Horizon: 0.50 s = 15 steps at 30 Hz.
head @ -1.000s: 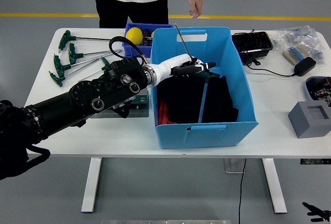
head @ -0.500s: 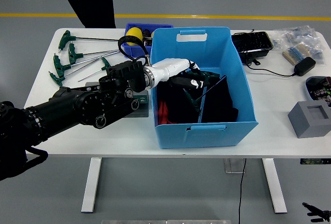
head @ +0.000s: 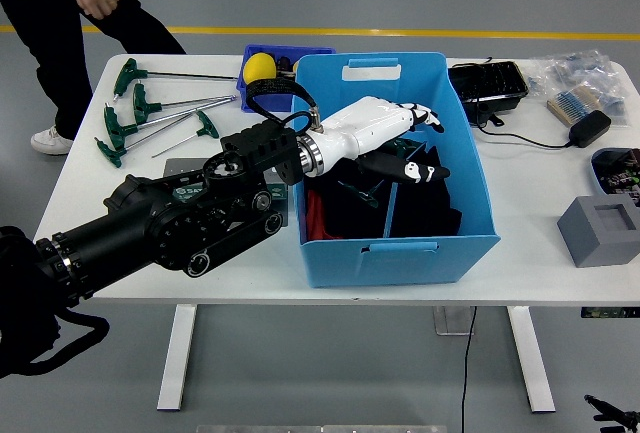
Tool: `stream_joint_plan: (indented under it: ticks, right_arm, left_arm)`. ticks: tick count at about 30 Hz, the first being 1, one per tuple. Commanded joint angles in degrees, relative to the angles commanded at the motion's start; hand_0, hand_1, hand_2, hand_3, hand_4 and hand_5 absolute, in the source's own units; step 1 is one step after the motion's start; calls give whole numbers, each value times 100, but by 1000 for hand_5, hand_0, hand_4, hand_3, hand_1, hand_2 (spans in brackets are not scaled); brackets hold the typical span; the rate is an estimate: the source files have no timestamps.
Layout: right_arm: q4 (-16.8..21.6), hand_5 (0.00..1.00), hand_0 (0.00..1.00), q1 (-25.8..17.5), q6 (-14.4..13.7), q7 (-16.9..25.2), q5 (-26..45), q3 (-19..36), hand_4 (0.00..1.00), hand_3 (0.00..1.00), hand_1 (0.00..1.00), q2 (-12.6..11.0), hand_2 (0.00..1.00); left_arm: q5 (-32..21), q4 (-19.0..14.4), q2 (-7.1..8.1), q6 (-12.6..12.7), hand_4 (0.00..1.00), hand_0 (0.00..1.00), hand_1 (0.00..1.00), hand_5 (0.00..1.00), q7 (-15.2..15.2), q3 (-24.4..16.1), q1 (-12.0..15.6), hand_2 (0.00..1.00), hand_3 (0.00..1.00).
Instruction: Lift tool from toolbox,place it in box,lift tool from toolbox,place it in box
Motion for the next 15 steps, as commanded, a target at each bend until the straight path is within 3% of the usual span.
stream_joint_plan:
  ticks: [1,6,7,9,15]
  right_arm:
    - [-3,652,622,-11,-3,2,8,4,782,545,604,5,660]
    - [-8,652,622,-44,-7,20,81,-33,782,545,604,15,660]
    - [-10,650,623,-48,-8,22,89,-35,782,545,604,18,661]
    - [-14,650,623,-58,-8,32,111,-48,782,545,604,22,661]
    - [-18,650,623,-82,-7,56,164,-89,782,546,603,27,660]
  left_arm:
    - [59,-121,91,52,872,686,709,916,-110,-160,80,838,764]
    - [423,-634,488,168,872,686,709,916,-567,-739,495,838,764]
    - [497,-725,563,177,848,708,705,789,-620,-845,599,806,699]
    - [626,-880,693,187,848,708,705,789,-690,-1108,845,806,699]
    - [907,-1187,772,79,837,739,722,746,-807,-1999,1581,813,692]
